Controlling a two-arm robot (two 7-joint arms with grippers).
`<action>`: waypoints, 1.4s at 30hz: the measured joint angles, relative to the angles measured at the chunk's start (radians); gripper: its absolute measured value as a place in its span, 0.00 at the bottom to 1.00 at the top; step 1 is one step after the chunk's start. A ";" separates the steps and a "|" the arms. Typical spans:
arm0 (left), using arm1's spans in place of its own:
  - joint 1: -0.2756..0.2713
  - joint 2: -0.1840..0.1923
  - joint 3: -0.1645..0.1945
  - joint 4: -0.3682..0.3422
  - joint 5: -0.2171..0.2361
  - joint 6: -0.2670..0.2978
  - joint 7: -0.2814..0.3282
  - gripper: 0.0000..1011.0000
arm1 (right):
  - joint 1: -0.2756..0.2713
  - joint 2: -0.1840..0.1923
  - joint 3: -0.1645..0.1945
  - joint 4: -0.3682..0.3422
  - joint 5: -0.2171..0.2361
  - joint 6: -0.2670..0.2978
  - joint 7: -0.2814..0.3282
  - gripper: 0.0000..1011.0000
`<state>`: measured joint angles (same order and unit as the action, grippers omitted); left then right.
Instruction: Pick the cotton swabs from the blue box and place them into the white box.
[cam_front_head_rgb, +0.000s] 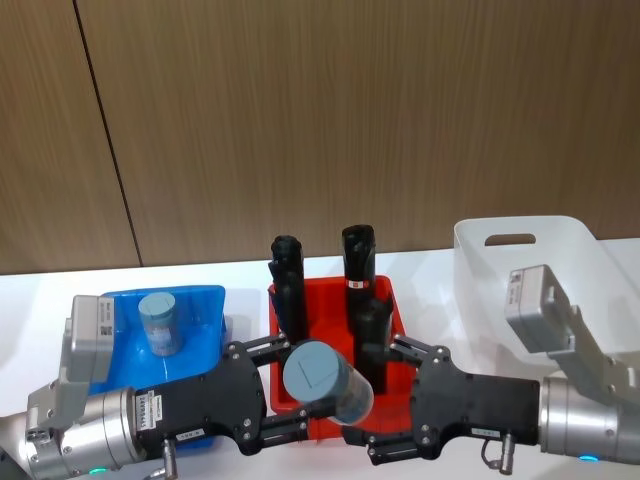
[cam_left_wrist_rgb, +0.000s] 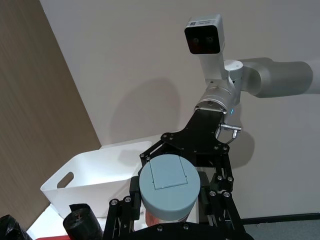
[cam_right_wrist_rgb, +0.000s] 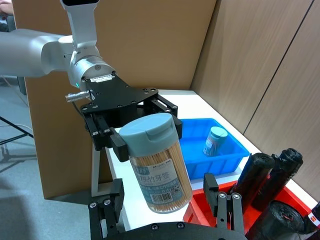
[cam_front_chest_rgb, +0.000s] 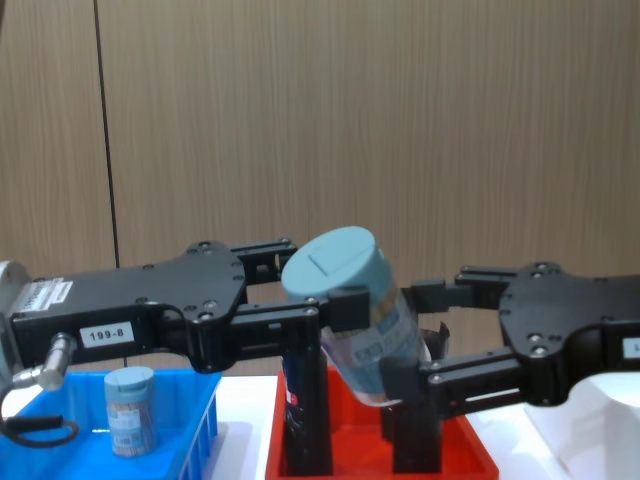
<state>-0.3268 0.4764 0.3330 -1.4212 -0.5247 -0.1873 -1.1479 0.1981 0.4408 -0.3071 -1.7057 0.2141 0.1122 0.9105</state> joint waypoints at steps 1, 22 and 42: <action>0.000 0.000 0.000 0.000 0.000 0.000 0.000 0.66 | 0.002 -0.002 -0.002 0.001 -0.002 -0.001 0.000 0.99; 0.000 0.000 0.000 0.000 0.000 0.000 0.000 0.66 | 0.036 -0.031 -0.041 0.035 -0.067 -0.048 -0.022 0.99; 0.000 0.000 0.000 0.000 0.000 0.000 0.000 0.66 | 0.038 -0.018 -0.055 0.033 -0.095 -0.083 -0.045 0.98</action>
<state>-0.3268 0.4764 0.3330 -1.4212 -0.5247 -0.1873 -1.1479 0.2360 0.4232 -0.3624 -1.6732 0.1194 0.0294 0.8657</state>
